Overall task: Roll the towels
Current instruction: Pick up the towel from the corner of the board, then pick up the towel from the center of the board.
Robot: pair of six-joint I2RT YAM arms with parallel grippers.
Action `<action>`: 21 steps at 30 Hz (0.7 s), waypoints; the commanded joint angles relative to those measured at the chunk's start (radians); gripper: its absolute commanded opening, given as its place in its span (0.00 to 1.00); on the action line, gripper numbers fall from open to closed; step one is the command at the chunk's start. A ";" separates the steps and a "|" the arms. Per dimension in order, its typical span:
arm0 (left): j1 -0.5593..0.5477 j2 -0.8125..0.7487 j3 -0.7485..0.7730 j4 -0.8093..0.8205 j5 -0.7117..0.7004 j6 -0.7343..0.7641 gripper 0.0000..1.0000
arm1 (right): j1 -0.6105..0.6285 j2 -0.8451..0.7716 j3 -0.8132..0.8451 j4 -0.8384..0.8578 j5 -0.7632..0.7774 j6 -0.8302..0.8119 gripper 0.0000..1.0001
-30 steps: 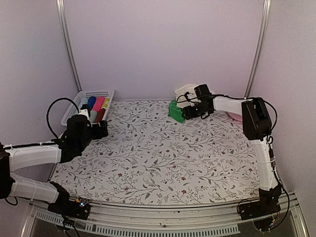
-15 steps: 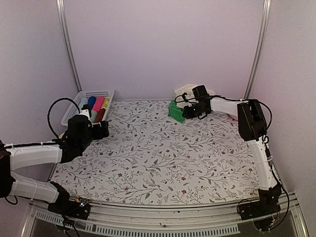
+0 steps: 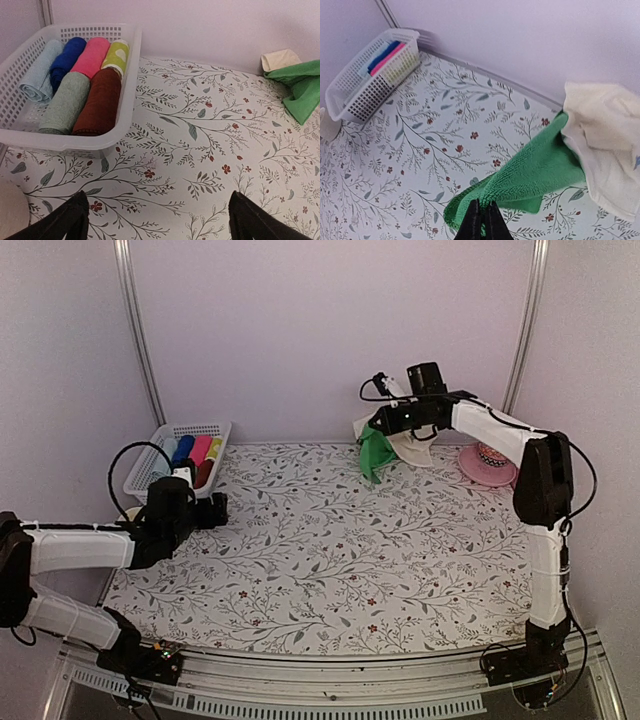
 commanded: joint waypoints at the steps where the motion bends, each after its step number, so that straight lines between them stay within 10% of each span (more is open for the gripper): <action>1: -0.025 0.022 0.027 0.035 0.023 0.011 0.97 | 0.009 -0.203 0.084 -0.029 -0.071 -0.056 0.01; 21: -0.231 0.153 0.070 0.232 0.212 0.264 0.97 | 0.011 -0.466 0.146 -0.189 -0.187 -0.140 0.01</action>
